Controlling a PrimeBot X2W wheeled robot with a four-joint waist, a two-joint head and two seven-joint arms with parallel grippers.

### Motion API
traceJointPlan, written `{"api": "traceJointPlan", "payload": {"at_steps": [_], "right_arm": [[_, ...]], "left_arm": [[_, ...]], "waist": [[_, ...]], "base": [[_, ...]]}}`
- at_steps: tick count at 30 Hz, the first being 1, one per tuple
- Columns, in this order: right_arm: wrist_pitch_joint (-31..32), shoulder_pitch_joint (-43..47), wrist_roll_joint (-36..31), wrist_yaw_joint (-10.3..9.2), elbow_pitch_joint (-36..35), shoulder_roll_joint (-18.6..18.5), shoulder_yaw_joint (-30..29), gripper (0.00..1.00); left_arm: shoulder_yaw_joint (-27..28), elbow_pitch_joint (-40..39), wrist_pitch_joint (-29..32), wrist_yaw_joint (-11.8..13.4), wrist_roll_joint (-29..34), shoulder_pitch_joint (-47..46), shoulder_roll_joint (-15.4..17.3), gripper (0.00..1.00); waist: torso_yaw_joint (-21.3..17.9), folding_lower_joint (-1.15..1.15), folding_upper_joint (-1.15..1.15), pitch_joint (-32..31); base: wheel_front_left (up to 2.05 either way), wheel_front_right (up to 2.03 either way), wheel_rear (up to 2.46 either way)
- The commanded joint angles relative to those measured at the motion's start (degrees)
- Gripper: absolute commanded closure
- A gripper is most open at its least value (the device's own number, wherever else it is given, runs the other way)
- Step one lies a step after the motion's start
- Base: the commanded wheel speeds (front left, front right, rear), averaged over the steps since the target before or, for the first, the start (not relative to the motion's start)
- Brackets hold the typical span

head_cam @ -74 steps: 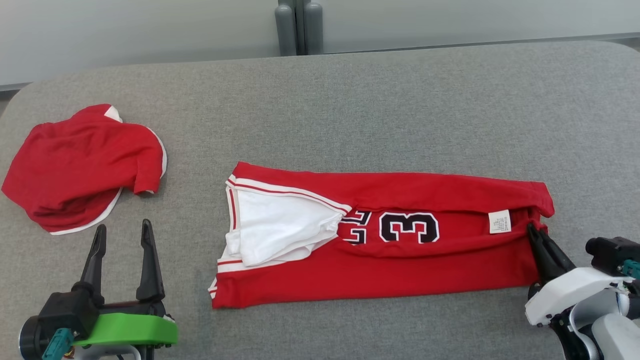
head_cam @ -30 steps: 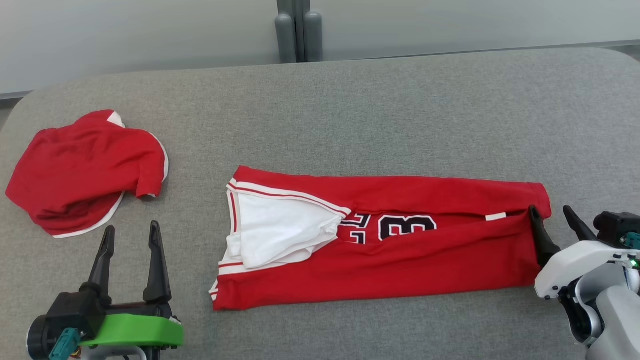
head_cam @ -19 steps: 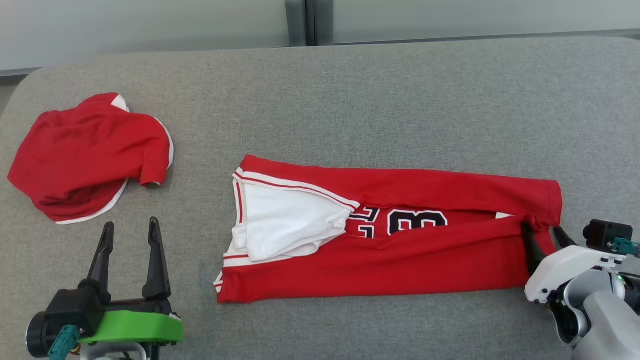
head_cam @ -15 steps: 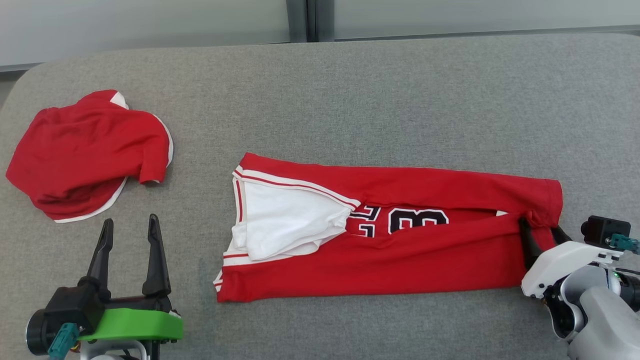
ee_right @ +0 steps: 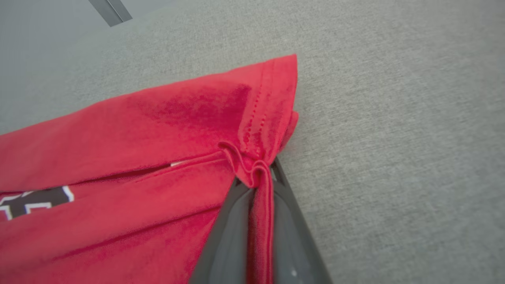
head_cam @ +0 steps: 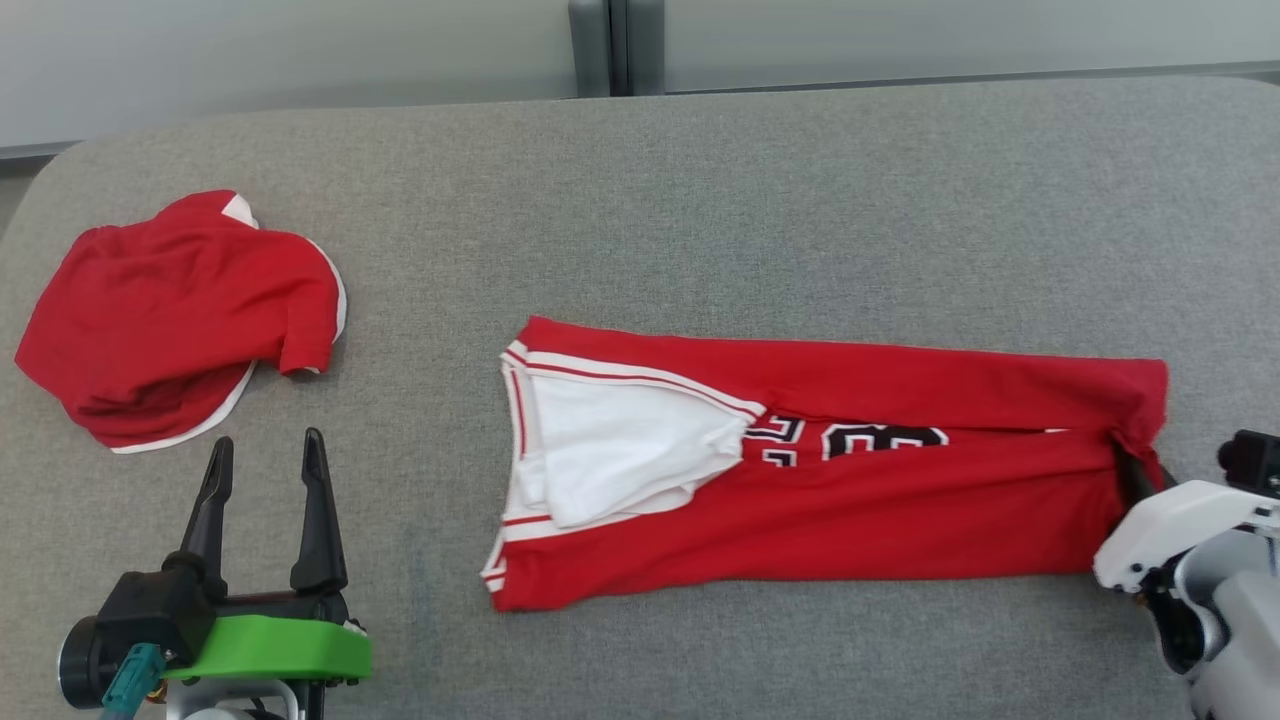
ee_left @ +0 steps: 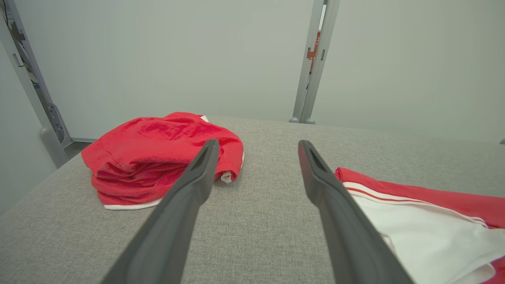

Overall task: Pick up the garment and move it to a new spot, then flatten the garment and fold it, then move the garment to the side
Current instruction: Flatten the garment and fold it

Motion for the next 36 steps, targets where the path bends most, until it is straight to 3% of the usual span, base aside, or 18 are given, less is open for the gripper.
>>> {"api": "traceJointPlan", "payload": {"at_steps": [1,7,14,25,36], "right_arm": [[-0.7,-0.2,0.6,-0.23,0.7,-2.3,-0.7,1.0],[-1.1,-0.9,1.4,-0.21,1.3,-7.0,-1.5,1.0],[-1.1,-0.7,0.3,-0.18,-2.3,-7.9,1.2,1.0],[1.9,1.1,-2.1,-0.17,-15.9,-2.9,7.4,1.0],[6.5,-0.5,-5.1,-0.17,-24.0,5.6,11.5,1.0]], "left_arm": [[-0.1,0.1,-0.2,0.2,-0.7,0.5,0.0,0.0],[-0.5,0.2,-0.2,0.4,-0.8,1.0,0.0,0.0],[-0.2,0.3,-0.2,0.6,-1.1,2.3,0.0,0.0],[-0.3,0.4,-0.2,0.5,-0.7,3.0,0.0,0.0],[-0.4,0.6,-0.2,0.2,-0.3,3.0,0.0,0.0]], "waist": [[-0.1,0.0,0.0,-0.3],[-0.5,0.0,0.0,-1.3],[-1.5,0.0,0.0,-2.7],[-1.9,0.0,0.0,-4.3],[1.3,0.0,0.0,-4.5]], "base": [[0.0,0.0,0.0],[0.0,0.0,0.0],[0.0,0.0,0.0],[0.0,0.0,0.0],[0.0,0.0,0.0]]}}
